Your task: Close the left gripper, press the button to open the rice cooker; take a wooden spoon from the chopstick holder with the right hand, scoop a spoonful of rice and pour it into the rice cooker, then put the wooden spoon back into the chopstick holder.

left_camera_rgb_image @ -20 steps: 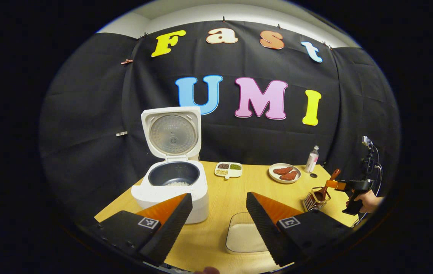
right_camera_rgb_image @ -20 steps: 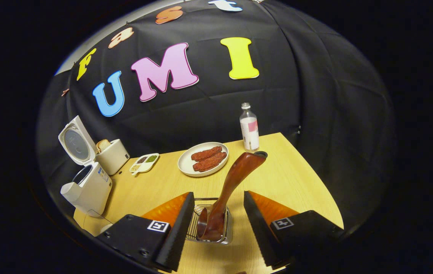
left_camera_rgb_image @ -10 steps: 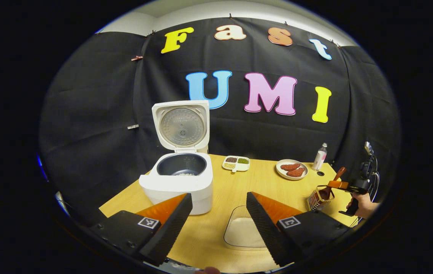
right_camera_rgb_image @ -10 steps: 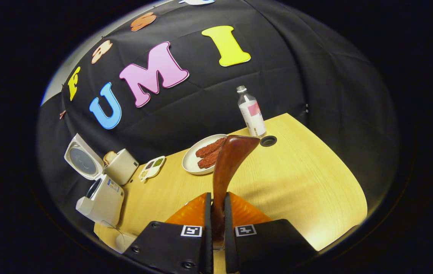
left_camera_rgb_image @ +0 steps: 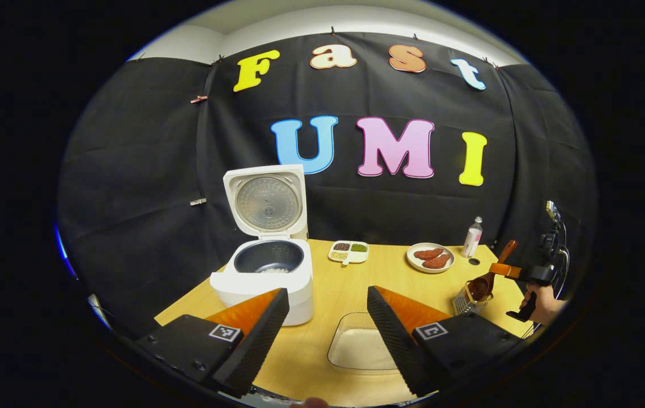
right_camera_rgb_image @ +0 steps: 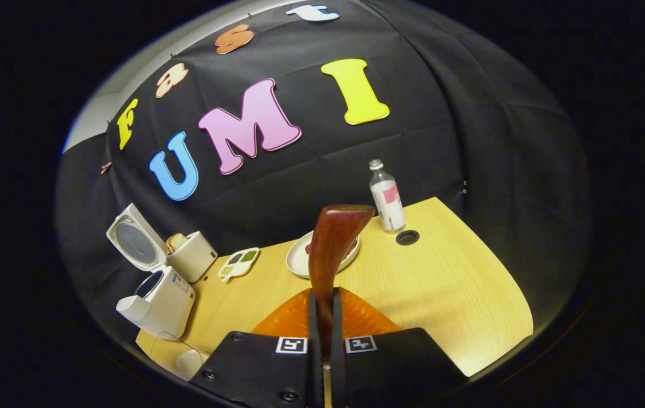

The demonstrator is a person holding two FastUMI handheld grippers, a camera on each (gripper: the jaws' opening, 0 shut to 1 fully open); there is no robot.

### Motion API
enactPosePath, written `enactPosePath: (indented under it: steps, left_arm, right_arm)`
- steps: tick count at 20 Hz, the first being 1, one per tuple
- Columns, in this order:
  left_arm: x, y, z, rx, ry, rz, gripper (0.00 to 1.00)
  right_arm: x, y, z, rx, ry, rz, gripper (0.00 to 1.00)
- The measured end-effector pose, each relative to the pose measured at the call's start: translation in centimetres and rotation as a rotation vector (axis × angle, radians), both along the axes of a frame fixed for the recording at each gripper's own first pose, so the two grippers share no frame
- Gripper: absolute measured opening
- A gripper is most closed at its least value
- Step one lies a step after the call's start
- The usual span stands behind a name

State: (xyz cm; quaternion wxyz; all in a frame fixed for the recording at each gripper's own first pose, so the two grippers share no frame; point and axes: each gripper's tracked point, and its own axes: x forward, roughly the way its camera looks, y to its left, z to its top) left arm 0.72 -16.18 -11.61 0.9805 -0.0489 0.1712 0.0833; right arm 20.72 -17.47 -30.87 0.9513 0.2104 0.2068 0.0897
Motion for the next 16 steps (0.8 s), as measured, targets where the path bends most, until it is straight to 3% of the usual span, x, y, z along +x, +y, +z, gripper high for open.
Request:
enactPosePath:
  steps: [5,8,12,16]
  left_arm:
    - [0.6,2.3,0.5,-0.001,-0.028,-0.062,0.96]
    - [1.1,4.4,0.9,-0.002,-0.053,-0.102,0.96]
    - [1.1,7.2,0.4,-0.047,-0.072,-0.152,0.96]
    - [1.2,9.8,-0.3,-0.070,-0.082,-0.196,0.96]
  right_arm:
    - [-1.2,-1.1,4.7,-0.097,-0.065,-0.055,0.10]
    - [-3.7,-0.1,8.8,-0.099,-0.092,-0.077,0.10]
    - [-7.9,4.3,13.2,-0.088,-0.126,-0.071,0.10]
    - [-11.7,11.8,15.4,-0.068,-0.146,-0.001,0.10]
